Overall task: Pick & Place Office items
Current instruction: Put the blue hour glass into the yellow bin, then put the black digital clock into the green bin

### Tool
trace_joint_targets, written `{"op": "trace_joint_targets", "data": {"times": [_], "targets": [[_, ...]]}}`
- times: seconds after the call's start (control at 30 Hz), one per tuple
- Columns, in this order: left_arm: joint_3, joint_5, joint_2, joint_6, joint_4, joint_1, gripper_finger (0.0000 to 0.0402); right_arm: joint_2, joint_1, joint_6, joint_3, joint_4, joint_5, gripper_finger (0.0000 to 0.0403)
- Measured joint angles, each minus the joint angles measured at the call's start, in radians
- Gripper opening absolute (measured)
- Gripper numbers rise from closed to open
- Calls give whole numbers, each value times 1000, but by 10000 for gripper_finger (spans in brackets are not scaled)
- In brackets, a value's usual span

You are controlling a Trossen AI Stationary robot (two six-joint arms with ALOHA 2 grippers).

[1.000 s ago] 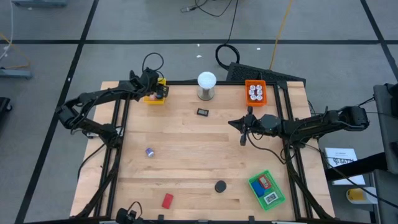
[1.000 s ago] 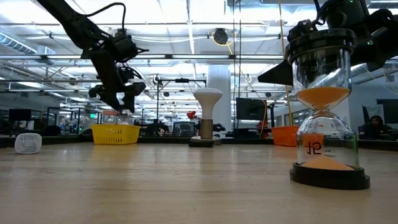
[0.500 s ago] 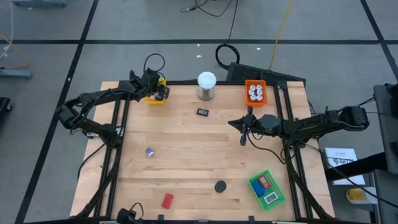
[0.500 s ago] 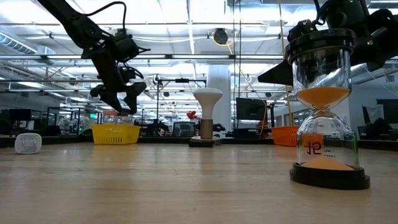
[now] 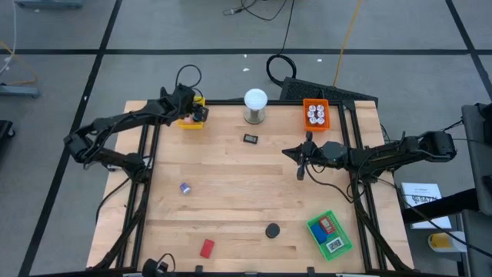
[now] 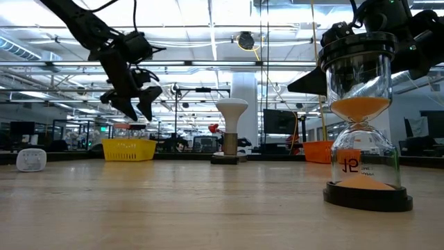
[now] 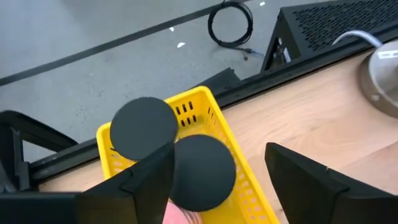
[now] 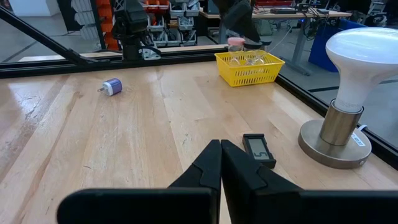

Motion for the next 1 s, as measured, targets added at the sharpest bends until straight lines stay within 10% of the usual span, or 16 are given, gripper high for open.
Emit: {"op": "trace_joint_targets", "data": {"times": [0.37, 0.67, 1.0], "targets": [[-11, 2, -146, 68, -48, -80, 165, 0, 0, -4, 0, 1, 0, 0], [-257, 195, -229, 210, 430, -345, 11, 0, 0, -4, 0, 0, 0, 0], [-442, 221, -109, 184, 758, -530, 28, 16, -20, 57, 0, 2, 8, 10]]}}
